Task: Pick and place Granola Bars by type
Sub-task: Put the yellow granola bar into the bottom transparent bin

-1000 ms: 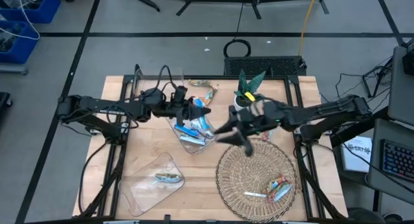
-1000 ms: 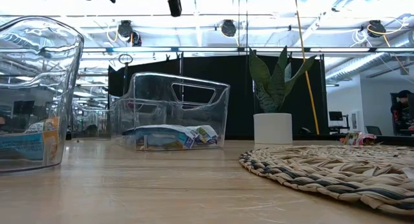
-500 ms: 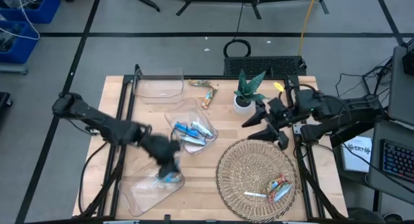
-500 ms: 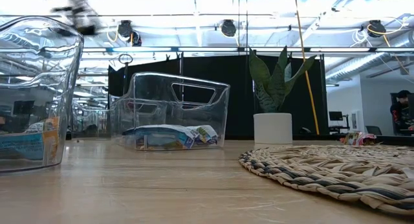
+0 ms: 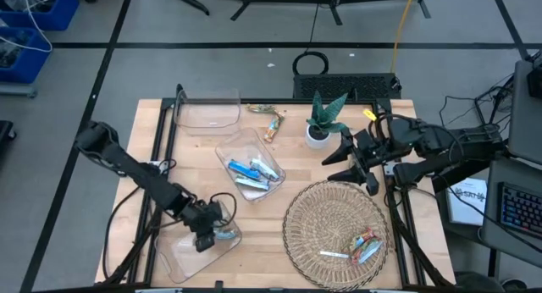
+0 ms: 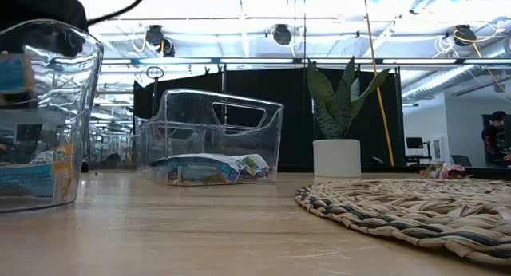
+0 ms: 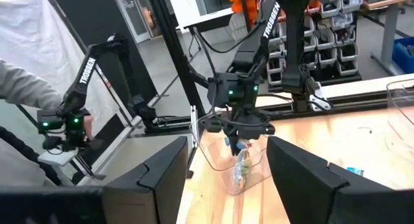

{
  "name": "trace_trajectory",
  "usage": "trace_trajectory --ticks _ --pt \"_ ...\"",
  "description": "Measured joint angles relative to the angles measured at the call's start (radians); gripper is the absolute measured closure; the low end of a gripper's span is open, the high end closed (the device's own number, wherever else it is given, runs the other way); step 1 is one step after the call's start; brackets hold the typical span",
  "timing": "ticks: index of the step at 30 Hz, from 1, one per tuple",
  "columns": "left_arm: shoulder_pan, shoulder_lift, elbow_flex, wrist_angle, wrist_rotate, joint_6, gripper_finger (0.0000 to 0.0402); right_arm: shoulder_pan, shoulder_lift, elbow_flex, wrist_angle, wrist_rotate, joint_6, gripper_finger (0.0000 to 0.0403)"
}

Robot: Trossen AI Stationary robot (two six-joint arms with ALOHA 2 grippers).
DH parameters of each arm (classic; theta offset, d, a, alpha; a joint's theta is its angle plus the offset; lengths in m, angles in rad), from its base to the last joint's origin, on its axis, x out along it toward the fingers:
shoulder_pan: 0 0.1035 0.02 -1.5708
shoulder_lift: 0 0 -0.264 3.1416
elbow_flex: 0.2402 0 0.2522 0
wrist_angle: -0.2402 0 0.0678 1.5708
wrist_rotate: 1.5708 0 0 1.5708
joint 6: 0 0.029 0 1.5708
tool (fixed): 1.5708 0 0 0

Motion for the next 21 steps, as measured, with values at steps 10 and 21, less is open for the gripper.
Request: trace_trajectory --ticks 10,21 --pt "0.193 -0.099 0.021 0.175 0.172 -0.167 0.0195 0.0 0.0 0.0 -0.005 0.0 0.001 0.0198" --pt "0.638 -0.208 0.258 0.164 -0.12 0.145 0.0178 0.0 0.013 0.0 0.006 0.001 0.001 0.02"
